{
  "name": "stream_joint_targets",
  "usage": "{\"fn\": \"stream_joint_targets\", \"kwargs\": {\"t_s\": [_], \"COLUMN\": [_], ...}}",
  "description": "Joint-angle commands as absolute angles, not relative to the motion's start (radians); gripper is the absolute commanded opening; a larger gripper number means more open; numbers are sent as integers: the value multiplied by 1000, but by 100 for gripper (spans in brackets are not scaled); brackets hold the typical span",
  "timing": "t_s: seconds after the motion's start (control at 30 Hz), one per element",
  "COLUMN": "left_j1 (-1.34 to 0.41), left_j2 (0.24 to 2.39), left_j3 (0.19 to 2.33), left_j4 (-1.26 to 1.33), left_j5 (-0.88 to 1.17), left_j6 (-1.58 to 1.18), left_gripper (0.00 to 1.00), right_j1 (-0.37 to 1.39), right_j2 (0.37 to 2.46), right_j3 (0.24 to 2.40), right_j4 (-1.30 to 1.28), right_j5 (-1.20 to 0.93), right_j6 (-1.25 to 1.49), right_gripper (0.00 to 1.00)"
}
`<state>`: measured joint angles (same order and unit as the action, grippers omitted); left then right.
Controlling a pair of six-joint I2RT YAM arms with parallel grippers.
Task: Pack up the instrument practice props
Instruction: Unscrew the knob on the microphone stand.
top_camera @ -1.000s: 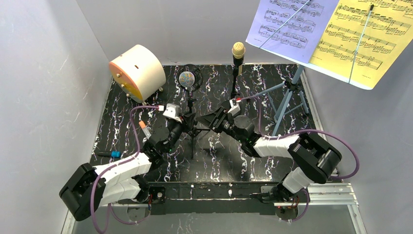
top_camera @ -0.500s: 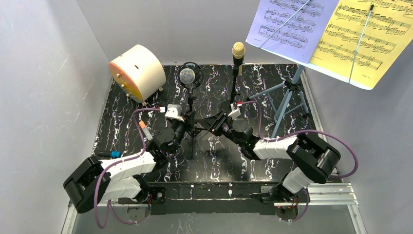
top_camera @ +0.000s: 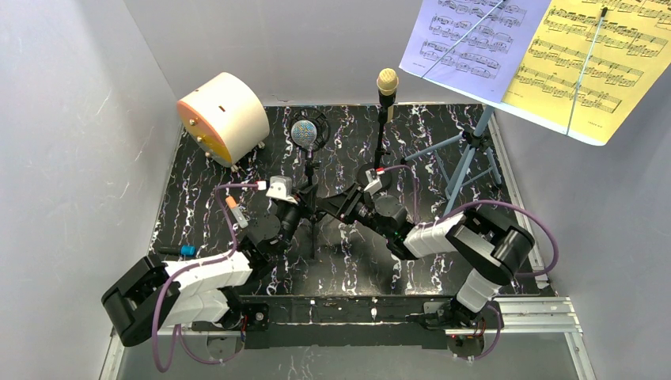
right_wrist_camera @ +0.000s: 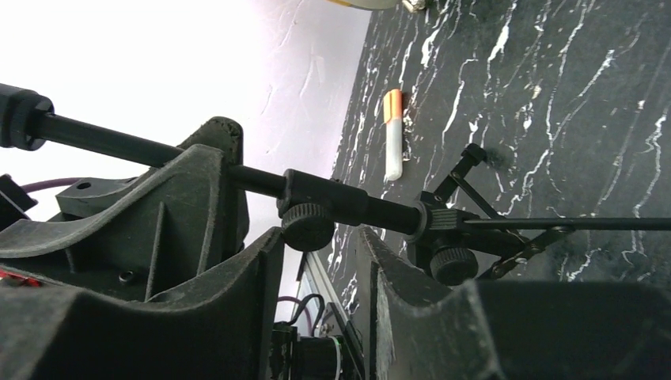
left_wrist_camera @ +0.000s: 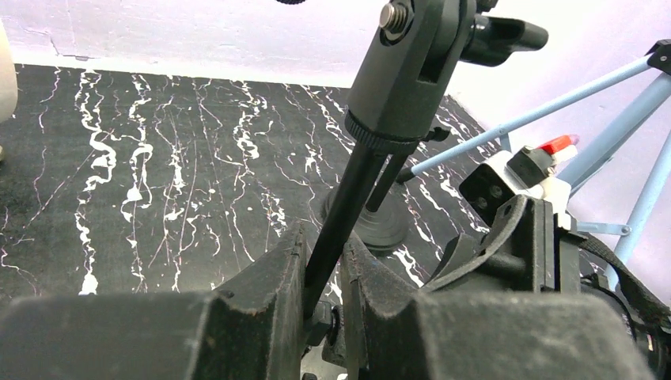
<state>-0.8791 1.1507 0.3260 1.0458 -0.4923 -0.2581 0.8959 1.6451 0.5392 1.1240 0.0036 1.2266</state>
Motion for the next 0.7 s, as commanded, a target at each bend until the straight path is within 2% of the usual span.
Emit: {"fn": "stream_joint_targets", "kwargs": {"t_s": [0.0,0.3,0.4,0.53,0.6,0.67], "left_j1": [-898,-898,-898,-897,-896,-894], "left_j2": [1180,1189,1199,1177,1150,1116], "left_j3": [256,239,246,239,232,221], "left_j4": [872,886,890,891,891,896], "left_j5": [-450,-401,-374,-358,-329,-281], "left_j6": [-324,-319,-306,-241,-212,-184], "left_gripper": [0,0,0,0,5,16], "right_j1": [882,866,853,820,802,774], "right_j2": [1685,1674,1665,1677,1681,1679], "right_j3": [554,552,546,544,540,539], "right_j4": [1246,1256,1251,1252,1265,1268], "right_j5": [-48,-65,-79,-164,-218,-280], "right_j6": [1239,1216,1193,1167,1148,1130], "right_gripper": [44,42,30,1,1,1]}}
